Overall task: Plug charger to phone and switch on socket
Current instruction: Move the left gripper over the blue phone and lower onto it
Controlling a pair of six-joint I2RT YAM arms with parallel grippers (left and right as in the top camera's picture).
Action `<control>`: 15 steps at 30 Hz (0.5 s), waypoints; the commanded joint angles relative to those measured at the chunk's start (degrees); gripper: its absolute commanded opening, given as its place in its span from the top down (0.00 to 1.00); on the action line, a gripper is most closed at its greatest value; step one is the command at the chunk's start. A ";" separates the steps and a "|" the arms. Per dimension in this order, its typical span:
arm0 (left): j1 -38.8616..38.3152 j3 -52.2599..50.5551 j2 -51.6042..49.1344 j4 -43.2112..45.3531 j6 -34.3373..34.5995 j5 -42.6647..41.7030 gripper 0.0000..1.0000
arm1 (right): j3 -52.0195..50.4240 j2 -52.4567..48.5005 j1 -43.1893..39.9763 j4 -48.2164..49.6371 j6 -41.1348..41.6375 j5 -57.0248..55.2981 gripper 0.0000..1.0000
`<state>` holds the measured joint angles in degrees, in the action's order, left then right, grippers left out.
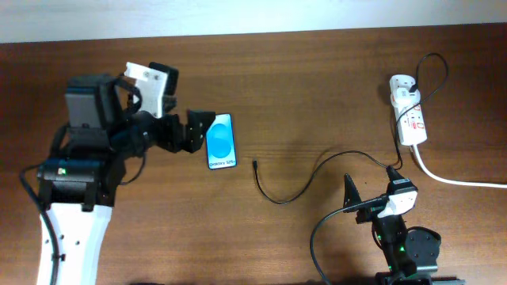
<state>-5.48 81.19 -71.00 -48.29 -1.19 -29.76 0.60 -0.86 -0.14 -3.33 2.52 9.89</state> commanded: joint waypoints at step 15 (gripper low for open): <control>-9.86 25.18 -25.44 -26.16 16.09 22.27 0.01 | -0.28 0.35 0.46 -0.35 -0.39 -0.26 0.01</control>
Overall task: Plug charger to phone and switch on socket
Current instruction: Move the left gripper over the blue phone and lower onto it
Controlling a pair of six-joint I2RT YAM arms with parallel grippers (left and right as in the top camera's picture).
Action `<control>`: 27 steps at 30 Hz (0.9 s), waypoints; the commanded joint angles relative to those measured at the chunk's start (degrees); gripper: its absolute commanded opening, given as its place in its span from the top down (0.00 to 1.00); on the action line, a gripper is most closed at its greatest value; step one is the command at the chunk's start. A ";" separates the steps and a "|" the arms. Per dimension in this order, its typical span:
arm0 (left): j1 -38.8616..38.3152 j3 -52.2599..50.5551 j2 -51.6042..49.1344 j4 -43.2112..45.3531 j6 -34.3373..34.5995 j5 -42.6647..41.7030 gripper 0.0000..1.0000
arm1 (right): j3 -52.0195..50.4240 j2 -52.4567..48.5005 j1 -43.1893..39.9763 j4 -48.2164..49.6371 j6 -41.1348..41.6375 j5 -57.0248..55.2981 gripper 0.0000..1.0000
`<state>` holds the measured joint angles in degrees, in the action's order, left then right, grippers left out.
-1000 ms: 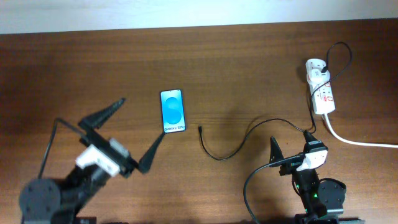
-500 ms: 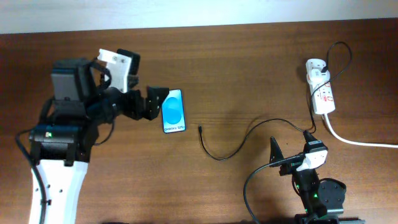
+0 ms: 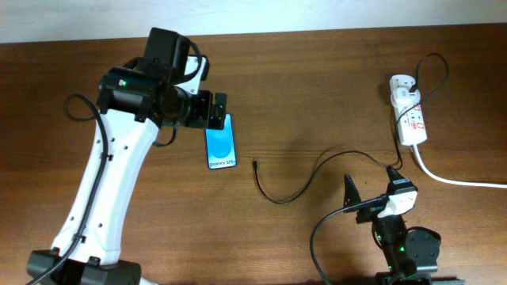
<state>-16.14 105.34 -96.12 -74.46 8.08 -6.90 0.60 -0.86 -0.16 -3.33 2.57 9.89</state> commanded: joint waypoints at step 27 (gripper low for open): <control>-1.11 0.74 -26.21 4.81 15.91 7.13 0.01 | -0.28 0.35 0.48 -0.35 -0.44 -0.26 0.02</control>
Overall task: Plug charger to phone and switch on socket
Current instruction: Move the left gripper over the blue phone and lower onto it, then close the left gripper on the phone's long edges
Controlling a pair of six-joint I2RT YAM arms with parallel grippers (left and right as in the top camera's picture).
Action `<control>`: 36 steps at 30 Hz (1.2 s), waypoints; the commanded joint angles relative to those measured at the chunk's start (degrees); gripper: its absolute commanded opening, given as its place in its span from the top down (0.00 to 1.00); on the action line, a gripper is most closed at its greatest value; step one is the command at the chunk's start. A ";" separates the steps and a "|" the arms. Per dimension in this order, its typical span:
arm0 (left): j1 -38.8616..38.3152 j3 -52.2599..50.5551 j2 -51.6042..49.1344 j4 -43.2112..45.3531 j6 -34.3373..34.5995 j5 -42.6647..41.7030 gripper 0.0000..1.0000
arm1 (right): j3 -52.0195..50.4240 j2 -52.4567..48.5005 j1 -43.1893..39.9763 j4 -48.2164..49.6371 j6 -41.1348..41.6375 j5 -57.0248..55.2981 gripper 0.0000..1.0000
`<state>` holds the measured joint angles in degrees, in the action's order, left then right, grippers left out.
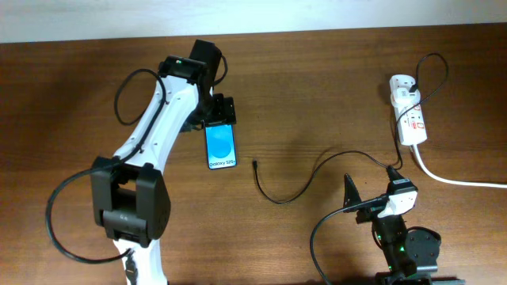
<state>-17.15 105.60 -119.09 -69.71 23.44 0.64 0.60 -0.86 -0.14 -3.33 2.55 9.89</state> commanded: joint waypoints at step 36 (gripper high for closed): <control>-1.40 -6.21 -7.69 10.95 4.52 4.13 0.01 | -0.28 0.35 0.46 -0.35 -0.42 -0.26 0.02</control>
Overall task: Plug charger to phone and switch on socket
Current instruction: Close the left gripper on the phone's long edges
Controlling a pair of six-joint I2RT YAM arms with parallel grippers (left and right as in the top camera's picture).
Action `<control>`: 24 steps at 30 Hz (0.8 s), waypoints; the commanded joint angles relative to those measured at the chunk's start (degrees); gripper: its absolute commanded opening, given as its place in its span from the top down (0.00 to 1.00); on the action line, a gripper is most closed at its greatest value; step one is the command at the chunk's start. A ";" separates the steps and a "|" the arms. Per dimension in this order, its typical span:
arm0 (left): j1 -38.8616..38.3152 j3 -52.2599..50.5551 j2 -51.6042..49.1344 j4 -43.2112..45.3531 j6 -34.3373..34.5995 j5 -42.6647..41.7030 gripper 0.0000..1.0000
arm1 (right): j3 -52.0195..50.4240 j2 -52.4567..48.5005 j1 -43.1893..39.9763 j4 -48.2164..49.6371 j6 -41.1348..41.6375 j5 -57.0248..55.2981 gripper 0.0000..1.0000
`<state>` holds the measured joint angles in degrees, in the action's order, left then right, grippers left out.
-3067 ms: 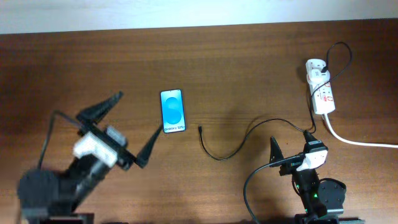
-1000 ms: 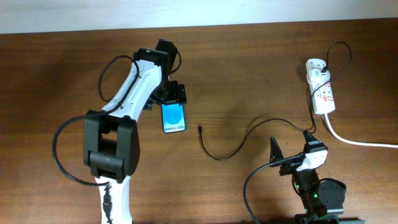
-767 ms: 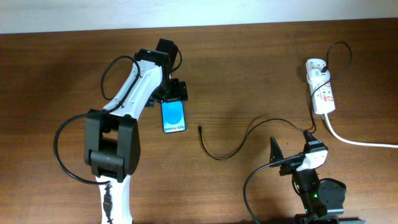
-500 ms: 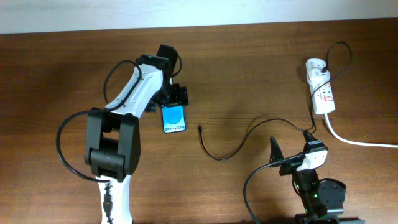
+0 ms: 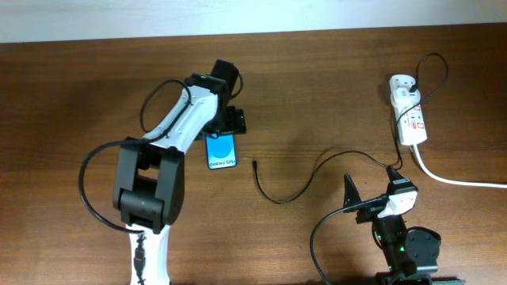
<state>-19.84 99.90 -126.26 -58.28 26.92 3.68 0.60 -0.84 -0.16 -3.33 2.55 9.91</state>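
The phone (image 5: pixel 223 152) lies face up on the wooden table, its blue screen lit. My left gripper (image 5: pixel 228 122) hangs over the phone's far end and hides it; its jaws look spread, open, and hold nothing that I can see. The black charger cable (image 5: pixel 279 199) curls across the table, its free plug end (image 5: pixel 255 164) lying just right of the phone. The cable runs up to the white socket strip (image 5: pixel 409 117) at the far right. My right gripper (image 5: pixel 371 187) rests open near the front edge, beside the cable and touching nothing.
A thick white mains lead (image 5: pixel 451 180) leaves the socket strip toward the right edge. The left arm (image 5: pixel 170 138) stretches across the table's left half, its base at the front. A pale wall strip runs along the table's far edge.
My left gripper has moved a little right and nearer, from the phone's far edge to over its upper part. The left arm has swung further round. Phone, cable and right arm lie unchanged.
At first my left gripper stood to the left of the phone, pointing at it. Then it was at the phone's far-left corner, then just beyond its far end. Now it covers the phone's far end. Nothing else has moved.
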 commanded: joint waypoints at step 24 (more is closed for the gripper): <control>0.22 -0.66 -4.79 0.20 -3.43 -4.35 0.01 | -0.28 0.33 0.48 -0.35 -0.42 -0.28 0.02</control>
<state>-19.05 99.85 -129.73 -58.33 24.88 0.58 0.60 -0.86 -0.16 -3.33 2.52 9.91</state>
